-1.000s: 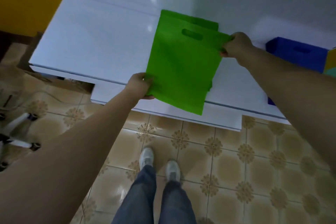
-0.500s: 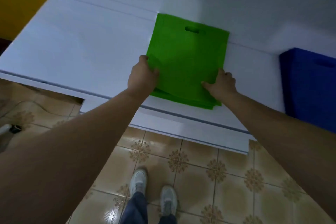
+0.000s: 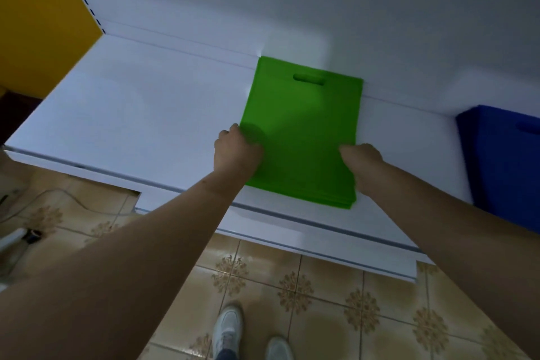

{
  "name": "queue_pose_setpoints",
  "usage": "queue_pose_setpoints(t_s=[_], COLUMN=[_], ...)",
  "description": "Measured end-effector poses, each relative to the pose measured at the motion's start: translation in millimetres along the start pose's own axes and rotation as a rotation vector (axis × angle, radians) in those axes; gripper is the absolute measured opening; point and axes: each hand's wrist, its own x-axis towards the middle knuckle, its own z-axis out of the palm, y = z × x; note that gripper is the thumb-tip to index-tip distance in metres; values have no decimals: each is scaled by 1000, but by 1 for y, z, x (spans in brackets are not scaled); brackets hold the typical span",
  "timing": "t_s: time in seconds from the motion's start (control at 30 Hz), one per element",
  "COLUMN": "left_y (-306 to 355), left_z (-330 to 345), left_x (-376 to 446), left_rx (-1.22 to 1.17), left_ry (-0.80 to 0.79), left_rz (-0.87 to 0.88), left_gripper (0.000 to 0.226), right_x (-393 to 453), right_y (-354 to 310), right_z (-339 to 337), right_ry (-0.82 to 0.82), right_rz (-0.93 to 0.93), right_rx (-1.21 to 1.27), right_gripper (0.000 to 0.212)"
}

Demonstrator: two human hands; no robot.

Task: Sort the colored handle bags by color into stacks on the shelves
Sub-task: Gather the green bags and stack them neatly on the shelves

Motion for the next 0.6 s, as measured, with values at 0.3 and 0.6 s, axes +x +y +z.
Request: queue_pose_setpoints(t_s=[0.3,0.6], left_y=[4,52], left_z=[-13,-125], left_x=[-6,-124], left_rx=[255,-125], left_ry=[-215,-82], left_rz=[74,224], left_gripper=[78,74], right_x=[-15,-173], right_y=[-6,-63], right_z=[-7,-57], right_ry=[-156,-22], right_rz=[-31,-572], right_rx=[-52,-191], right_gripper=[36,77])
